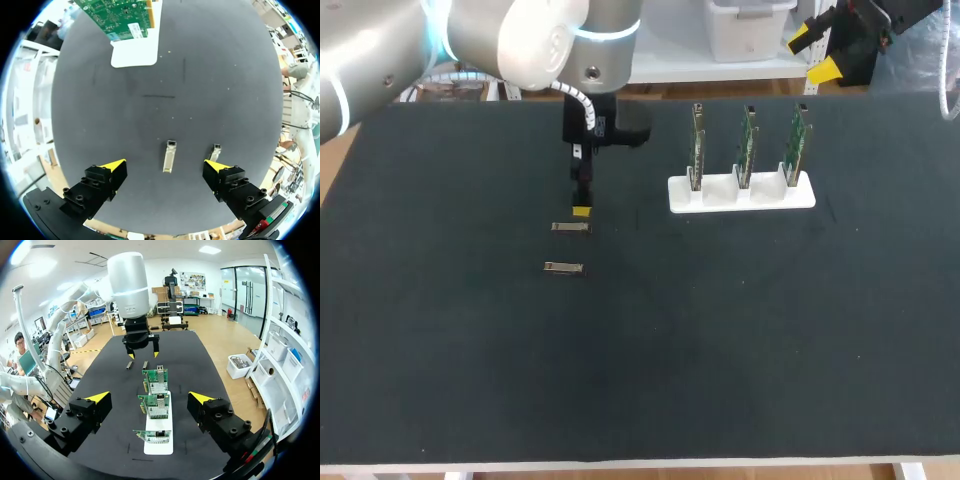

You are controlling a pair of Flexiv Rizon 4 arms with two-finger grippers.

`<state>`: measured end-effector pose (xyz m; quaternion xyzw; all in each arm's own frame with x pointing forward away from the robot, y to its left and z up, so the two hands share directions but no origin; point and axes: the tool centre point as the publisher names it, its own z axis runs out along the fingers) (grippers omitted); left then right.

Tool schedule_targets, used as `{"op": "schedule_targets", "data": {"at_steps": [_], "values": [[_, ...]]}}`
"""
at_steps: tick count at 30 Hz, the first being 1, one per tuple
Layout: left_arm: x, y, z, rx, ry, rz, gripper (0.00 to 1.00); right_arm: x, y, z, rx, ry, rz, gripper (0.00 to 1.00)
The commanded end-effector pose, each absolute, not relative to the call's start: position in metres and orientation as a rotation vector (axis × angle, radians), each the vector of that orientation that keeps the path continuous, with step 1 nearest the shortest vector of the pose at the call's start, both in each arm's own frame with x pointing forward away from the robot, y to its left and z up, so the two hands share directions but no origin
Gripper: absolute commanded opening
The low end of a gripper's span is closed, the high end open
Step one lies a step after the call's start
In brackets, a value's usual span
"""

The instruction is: Pick up the optical module with the left hand, and insert it into the network port with the right hand.

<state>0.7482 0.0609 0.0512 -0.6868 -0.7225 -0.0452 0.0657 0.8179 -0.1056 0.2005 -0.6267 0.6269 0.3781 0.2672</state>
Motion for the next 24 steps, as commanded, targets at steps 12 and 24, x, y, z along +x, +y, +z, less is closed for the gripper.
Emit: {"op": "schedule_targets", "data": {"at_steps": [12,24], "values": [[0.735,0.077,0.035,-2.098,-2.168,-0.065,1.0,0.826,-0.107,0.201,-1.743,1.671,1.104,1.0],[0.727,0.075,0.009,-2.008,-2.239,0.0,1.0,0.826,-0.107,0.201,-1.743,1.671,1.104,1.0]]}}
